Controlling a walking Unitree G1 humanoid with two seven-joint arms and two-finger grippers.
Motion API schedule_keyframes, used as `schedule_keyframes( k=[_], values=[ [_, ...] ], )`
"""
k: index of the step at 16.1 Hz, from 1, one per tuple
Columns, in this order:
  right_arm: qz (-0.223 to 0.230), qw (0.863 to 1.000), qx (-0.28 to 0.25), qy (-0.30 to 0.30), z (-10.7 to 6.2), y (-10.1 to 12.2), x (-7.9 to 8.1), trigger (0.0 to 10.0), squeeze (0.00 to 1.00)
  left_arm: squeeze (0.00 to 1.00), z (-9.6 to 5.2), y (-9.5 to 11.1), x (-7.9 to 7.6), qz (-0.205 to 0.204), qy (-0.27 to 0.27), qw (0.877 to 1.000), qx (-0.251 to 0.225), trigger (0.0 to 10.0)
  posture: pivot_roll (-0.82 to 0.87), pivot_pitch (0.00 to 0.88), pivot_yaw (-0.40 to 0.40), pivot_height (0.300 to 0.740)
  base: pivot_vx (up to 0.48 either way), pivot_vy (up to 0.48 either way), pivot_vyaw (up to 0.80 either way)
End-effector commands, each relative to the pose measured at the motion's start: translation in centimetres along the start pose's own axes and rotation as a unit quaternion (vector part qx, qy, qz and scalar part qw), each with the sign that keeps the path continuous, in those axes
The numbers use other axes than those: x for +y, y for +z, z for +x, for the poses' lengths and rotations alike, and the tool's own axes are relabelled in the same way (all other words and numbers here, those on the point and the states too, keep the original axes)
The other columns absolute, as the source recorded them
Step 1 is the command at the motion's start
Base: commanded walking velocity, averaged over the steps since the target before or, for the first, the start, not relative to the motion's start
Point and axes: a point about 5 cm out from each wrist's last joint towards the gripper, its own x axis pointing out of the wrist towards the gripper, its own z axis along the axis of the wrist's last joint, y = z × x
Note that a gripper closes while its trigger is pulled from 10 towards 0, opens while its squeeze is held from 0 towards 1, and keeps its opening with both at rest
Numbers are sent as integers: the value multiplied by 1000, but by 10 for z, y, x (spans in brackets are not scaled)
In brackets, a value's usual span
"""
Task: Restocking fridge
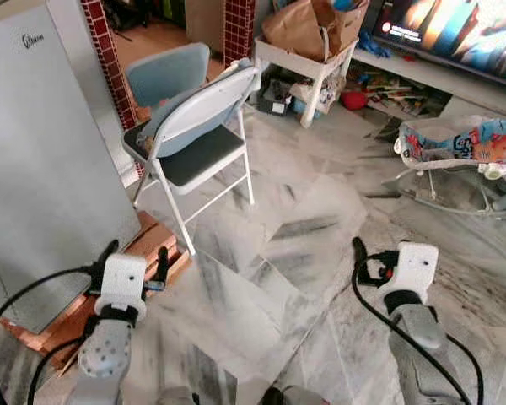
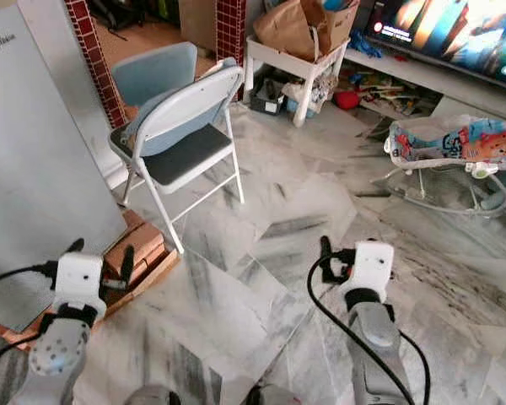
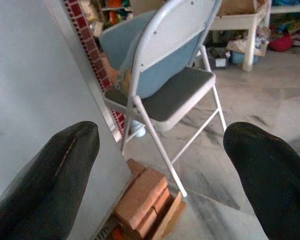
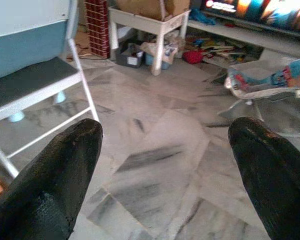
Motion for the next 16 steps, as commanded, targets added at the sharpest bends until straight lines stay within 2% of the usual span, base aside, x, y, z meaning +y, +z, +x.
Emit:
schedule_keyframes(
  k=[1,2,4,5,7,9,12,16],
  values=[
    [-13,999,-7,-31,0,2,-8,10000,0,0,0,-1,8,9,28,1000,5,10000,134,48,-54,740,0,0,0],
    [4,999,-1,-31,0,-2,-5,10000,0,0,-1,-1,7,9,26,1000,6,10000,132,51,-50,740,0,0,0],
    [9,1000,3,-26,-2,-7,3,10000,0,0,-4,-4,0,-9,-1,1000,13,10000,128,51,-42,740,0,0,0],
    [29,999,14,-35,-1,-9,2,10000,0,0,-4,-4,-4,-14,-10,1000,15,10000,128,44,-38,740,0,0,0],
    [16,999,2,-46,0,-6,-1,10000,0,0,0,-3,-10,-21,-19,999,16,10000,126,40,-30,740,0,0,0],
    [31,998,0,-48,1,-5,-2,10000,0,0,4,0,-12,-33,-28,999,12,10000,119,34,-27,740,0,0,0],
    [34,998,-3,-44,2,-4,-1,10000,0,0,8,1,-16,-36,-39,999,10,10000,115,33,-24,740,0,295,-427],
    [36,999,-4,-40,5,-3,0,10000,0,0,10,2,-19,-41,-42,998,10,10000,122,35,-26,740,0,480,-350]
  ],
)
